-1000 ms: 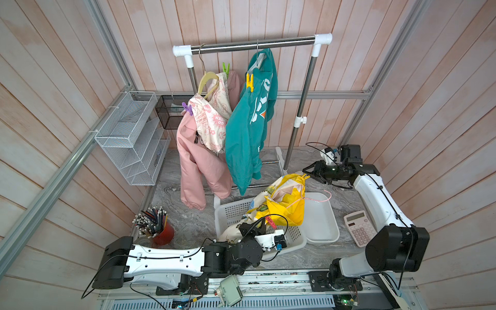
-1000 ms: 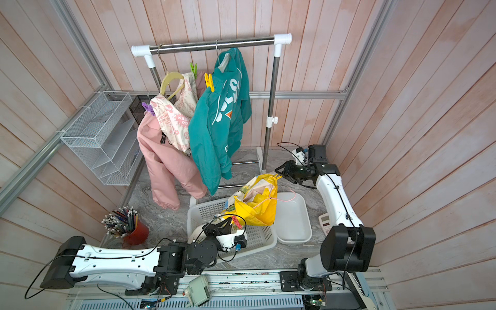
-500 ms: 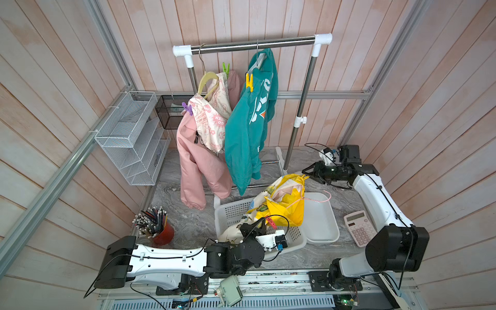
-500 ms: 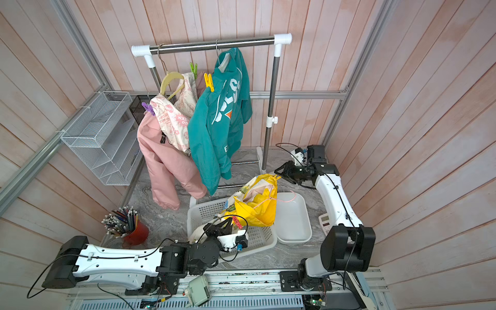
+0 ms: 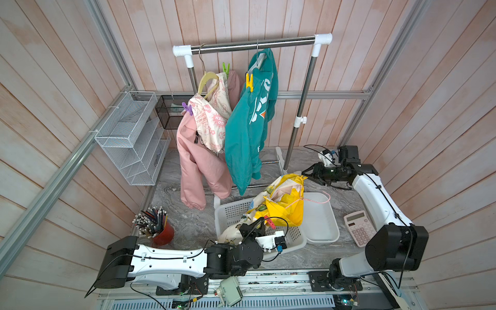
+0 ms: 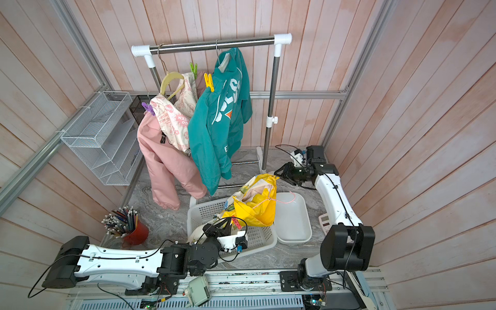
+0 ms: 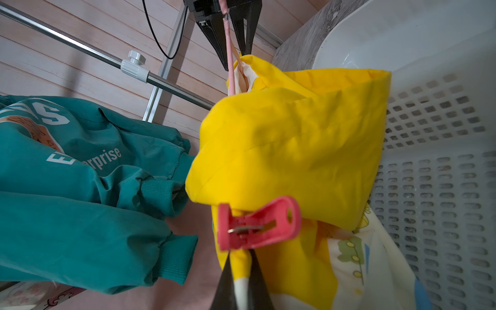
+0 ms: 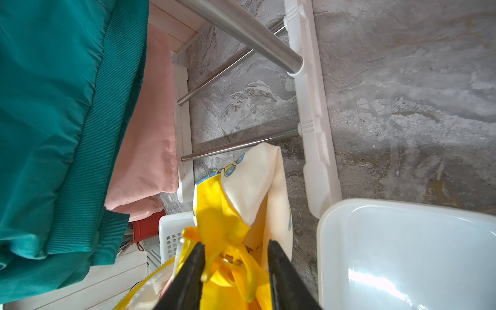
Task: Remove the clothespins securing jackets to the hanger
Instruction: Remove the clothespin from the hanger.
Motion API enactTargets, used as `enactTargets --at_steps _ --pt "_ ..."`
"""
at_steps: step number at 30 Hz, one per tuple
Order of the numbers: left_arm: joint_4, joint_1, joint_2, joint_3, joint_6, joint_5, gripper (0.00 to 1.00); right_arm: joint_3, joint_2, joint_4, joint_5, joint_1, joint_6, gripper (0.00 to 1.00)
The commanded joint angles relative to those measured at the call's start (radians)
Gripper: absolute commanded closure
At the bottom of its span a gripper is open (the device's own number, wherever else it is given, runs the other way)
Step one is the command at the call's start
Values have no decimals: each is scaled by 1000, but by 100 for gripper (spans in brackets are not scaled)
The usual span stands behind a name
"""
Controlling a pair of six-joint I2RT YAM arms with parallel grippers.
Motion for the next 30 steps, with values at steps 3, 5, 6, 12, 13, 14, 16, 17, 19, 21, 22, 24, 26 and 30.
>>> enactTargets --at_steps 3,5,6,12,13,14,16,17,19,21,22,24,26,30 --pt "69 0 10 -24 36 -32 100 -9 4 -42 -3 6 -17 61" --pt "77 0 12 -24 40 -36 100 -25 -1 -39 -10 7 -12 61" --pt "77 0 17 -24 41 -39 100 -33 -3 -33 -15 8 -8 62" --pt "80 0 27 -26 40 -39 100 -50 -12 -19 -23 8 -6 67" --pt "79 0 25 -27 38 -38 100 -48 -12 -21 -21 6 -7 68" --pt "77 0 23 -27 36 -36 100 -46 -13 -22 -20 5 -9 68" --pt "73 0 22 -28 33 -37 100 -43 -12 -26 -17 6 -15 69" --pt "72 0 21 -29 31 -36 100 -44 -12 -24 -15 5 -16 70" --pt "66 0 22 -30 31 -38 100 -43 -12 -22 -15 5 -16 72" --pt "55 0 23 -29 23 -42 100 -40 -12 -22 -11 3 -17 73" --pt "50 0 22 -30 19 -42 100 -38 -12 -23 -11 3 -19 74" --pt "41 0 23 -31 10 -45 100 -35 -13 -24 -8 -1 -20 76" --pt "36 0 22 -32 8 -46 100 -34 -15 -25 -9 -7 -21 78" --pt "34 0 25 -31 6 -46 100 -32 -21 -23 -9 -18 -21 83"
